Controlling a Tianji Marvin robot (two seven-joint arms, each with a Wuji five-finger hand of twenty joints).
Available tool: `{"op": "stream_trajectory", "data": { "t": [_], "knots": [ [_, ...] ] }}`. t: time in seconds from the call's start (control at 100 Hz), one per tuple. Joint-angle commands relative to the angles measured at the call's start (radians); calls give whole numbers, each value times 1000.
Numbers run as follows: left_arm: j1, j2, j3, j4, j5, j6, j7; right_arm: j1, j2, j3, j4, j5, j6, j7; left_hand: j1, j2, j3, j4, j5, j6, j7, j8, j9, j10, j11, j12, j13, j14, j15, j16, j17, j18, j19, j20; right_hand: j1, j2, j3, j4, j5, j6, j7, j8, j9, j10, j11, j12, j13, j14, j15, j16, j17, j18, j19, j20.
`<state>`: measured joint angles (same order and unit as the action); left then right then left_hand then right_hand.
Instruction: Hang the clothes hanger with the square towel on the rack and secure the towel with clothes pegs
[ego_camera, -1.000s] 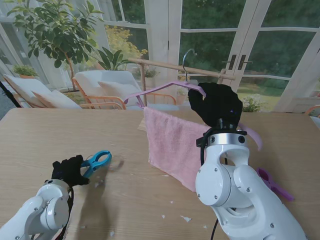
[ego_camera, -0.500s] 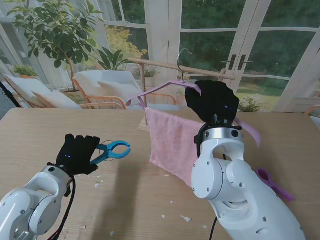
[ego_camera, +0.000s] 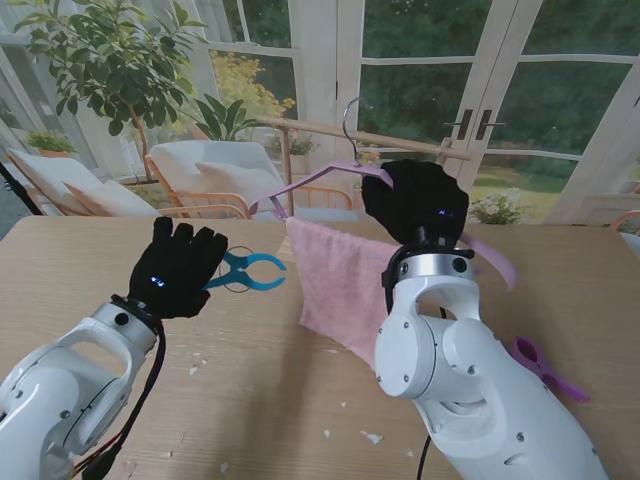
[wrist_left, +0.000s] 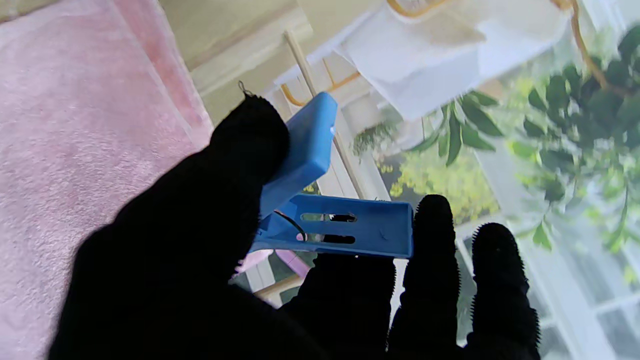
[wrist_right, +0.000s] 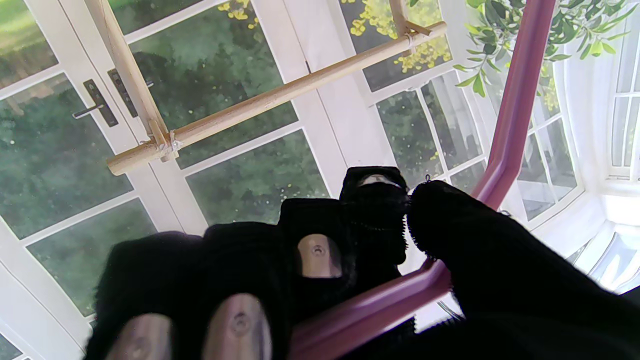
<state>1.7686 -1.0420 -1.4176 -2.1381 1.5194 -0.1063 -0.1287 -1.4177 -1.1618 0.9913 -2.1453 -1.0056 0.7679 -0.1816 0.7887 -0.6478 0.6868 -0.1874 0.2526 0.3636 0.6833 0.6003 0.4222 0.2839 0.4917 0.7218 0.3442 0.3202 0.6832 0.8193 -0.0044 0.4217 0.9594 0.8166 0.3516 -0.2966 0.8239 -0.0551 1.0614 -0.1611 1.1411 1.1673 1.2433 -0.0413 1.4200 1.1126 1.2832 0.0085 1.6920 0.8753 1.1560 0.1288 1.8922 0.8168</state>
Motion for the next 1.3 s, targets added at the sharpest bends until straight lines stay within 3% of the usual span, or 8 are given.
{"op": "stream_trajectory", "data": {
  "t": [0.0, 0.17, 0.39, 0.65, 0.94, 1.29],
  "knots": [
    [-12, 2, 11, -24, 14, -3, 15, -4, -6, -3, -7, -5, 1, 14, 112, 104, 246, 24, 60, 10, 103, 23, 199, -50, 165, 75, 33, 19, 24, -7, 8, 60, 53, -6, -24, 81, -22, 37, 21, -10, 10, 15, 26, 16, 42, 17, 28, 5, 100, 18, 78, -174, 202, 43],
    [-24, 9, 25, -30, 129, -7, 89, -3, -6, -5, -7, -7, 3, 15, 115, 84, 249, 7, 92, 17, 110, 30, 257, -46, 162, 95, 82, 28, 52, 2, 47, 71, 117, 3, -23, 81, -23, 37, 21, -10, 10, 15, 26, 16, 42, 17, 28, 5, 100, 19, 78, -174, 202, 44],
    [-34, 13, 38, -28, 182, 12, 149, -2, -6, -6, -7, -7, 4, 16, 242, 98, 162, -6, 143, 12, 150, 45, 395, -42, 68, 177, 160, 49, 97, 16, 93, 85, 197, 15, -23, 81, -23, 38, 21, -10, 10, 15, 26, 16, 42, 17, 28, 5, 100, 19, 78, -175, 202, 44],
    [-68, 16, 67, -22, 224, 35, 177, -1, -6, -7, -7, -7, 3, 15, 477, 243, -14, 9, 188, 4, 222, 16, 461, -30, 94, 179, 250, 101, 92, 141, 132, 112, 245, 41, -23, 82, -24, 38, 21, -10, 10, 15, 26, 16, 42, 17, 28, 5, 100, 19, 78, -175, 202, 43],
    [-112, 18, 126, -20, 341, 69, 123, 0, -6, -16, -6, -13, 2, 13, 497, 264, -23, 22, 206, 5, 237, 31, 476, -32, 178, 210, 290, 105, 147, 186, 162, 116, 293, 70, -23, 82, -25, 38, 21, -10, 10, 15, 25, 14, 41, 17, 28, 3, 100, 20, 79, -176, 202, 44],
    [-169, 25, 188, 12, 433, 98, 131, 0, -8, -29, -5, -19, -6, 4, 493, 258, -12, 25, 226, 1, 246, 48, 484, -27, 254, 215, 316, 112, 199, 219, 185, 125, 328, 106, -23, 81, -24, 39, 22, -11, 10, 16, 28, 11, 41, 18, 28, 1, 102, 24, 79, -179, 202, 51]
  ]
}}
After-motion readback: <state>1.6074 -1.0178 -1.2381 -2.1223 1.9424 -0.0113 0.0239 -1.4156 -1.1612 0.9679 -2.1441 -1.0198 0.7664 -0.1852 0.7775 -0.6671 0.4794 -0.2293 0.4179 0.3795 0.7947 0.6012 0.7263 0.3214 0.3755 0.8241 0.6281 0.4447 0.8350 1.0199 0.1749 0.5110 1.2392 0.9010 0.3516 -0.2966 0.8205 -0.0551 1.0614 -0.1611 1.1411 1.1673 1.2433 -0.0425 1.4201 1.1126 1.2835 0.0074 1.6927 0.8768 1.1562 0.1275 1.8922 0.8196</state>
